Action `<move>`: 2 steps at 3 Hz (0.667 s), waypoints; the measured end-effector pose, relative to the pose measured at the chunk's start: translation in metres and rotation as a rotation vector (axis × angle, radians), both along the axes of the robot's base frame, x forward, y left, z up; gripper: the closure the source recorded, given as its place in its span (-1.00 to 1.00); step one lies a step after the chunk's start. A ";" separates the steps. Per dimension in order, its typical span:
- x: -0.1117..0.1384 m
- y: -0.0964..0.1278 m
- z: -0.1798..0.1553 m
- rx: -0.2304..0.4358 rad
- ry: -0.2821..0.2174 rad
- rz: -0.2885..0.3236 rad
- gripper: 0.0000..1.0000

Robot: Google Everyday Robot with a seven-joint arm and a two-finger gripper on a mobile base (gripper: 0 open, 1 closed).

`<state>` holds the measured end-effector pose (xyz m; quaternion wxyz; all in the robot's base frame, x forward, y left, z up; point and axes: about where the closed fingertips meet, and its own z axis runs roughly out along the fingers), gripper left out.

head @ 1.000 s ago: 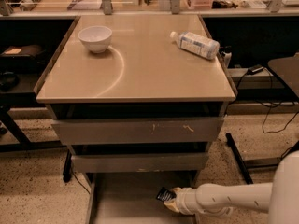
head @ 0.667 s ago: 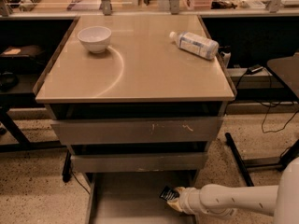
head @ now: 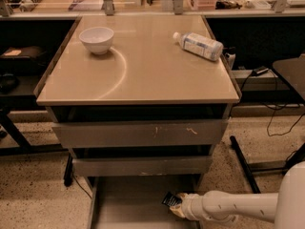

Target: Place rxbar blueberry into bottom drawer

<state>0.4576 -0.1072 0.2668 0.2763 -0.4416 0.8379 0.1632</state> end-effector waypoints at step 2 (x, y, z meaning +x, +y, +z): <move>0.017 0.014 -0.062 0.104 -0.082 -0.020 1.00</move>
Offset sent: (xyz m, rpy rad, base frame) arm 0.0326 0.0172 -0.0954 0.1539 -0.1543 -0.0482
